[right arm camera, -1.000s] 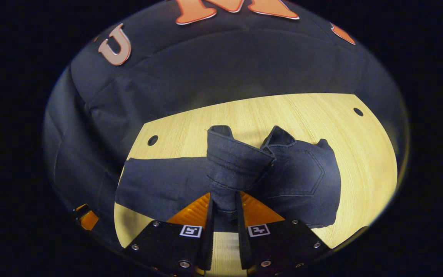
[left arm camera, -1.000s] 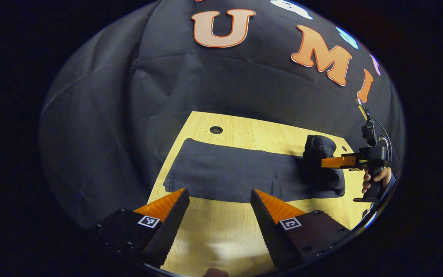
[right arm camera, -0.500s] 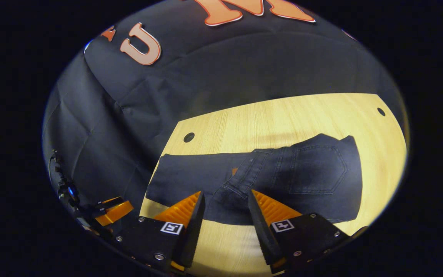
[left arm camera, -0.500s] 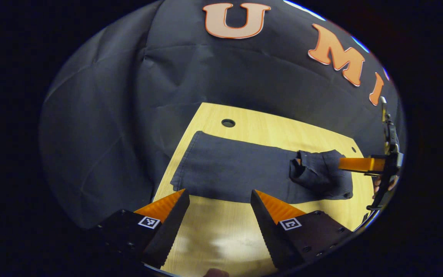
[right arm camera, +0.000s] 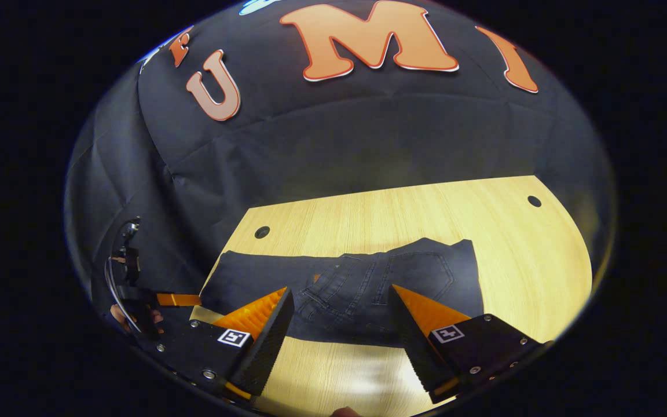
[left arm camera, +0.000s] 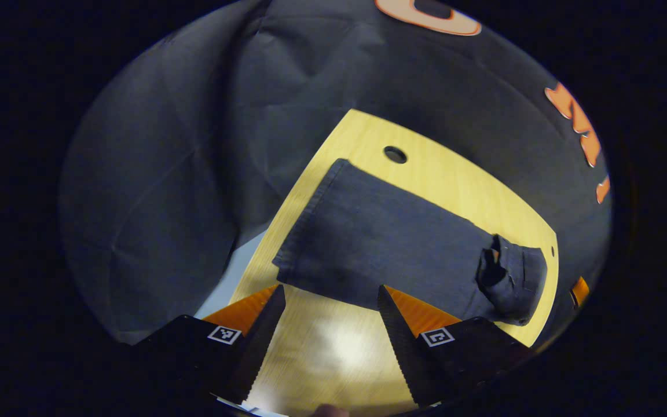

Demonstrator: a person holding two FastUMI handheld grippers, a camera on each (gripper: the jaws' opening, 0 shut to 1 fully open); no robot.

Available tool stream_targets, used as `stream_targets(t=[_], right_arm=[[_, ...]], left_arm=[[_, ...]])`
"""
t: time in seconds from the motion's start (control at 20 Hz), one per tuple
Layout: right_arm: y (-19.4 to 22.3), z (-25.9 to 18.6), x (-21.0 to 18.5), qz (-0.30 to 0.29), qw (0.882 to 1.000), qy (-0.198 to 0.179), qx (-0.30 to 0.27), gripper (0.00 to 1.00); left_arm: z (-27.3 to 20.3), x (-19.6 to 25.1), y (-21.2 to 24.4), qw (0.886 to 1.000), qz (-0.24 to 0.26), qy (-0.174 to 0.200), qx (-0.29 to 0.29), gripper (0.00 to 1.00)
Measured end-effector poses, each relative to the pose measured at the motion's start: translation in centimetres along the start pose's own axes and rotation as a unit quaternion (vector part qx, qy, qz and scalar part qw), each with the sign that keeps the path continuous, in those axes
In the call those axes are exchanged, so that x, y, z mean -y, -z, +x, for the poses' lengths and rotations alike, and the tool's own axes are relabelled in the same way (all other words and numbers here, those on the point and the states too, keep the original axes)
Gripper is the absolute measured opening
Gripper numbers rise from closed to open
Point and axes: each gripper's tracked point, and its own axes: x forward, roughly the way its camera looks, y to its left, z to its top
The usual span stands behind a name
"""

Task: Grasp the waist and the cuffs of the jeans and fold them to make the two legs overlap; first hold the waist and fold one-third of the jeans toward the cuffs, then hold the cuffs and fold the remaining one-third in the same direction to finish folding.

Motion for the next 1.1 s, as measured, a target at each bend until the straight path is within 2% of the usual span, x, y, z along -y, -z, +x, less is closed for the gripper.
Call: stream_targets(t=[0.15, 0.35, 0.7, 1.0, 1.05, 1.1], right_arm=[[0.0, -1.7, 1.0, 0.004, 1.000, 0.016, 0.013, 0.99], [0.4, -3.9, 2.3, 0.018, 0.999, 0.034, 0.026, 0.99], [1.1, -6.6, 4.8, 0.031, 0.997, 0.063, 0.038, 0.99], [1.1, -7.0, 6.1, 0.054, 0.996, 0.061, 0.043, 0.99], [1.0, -7.0, 6.1, 0.053, 0.996, 0.057, 0.045, 0.99], [0.9, -7.0, 6.1, 0.051, 0.996, 0.054, 0.044, 0.99]], left_arm=[[2.0, -0.6, 0.0, 0.999, -0.035, 0.000, -0.038, 0.97], [3.1, -2.0, -0.3, 0.994, -0.074, -0.020, -0.077, 0.96], [5.9, -3.3, 0.7, 0.982, -0.107, -0.098, -0.122, 0.97], [6.1, -2.7, -0.3, 0.983, -0.109, -0.114, -0.095, 0.97], [6.5, -2.2, -0.6, 0.985, -0.103, -0.107, -0.085, 0.96], [6.8, -1.1, -0.7, 0.990, -0.085, -0.087, -0.075, 0.78]])
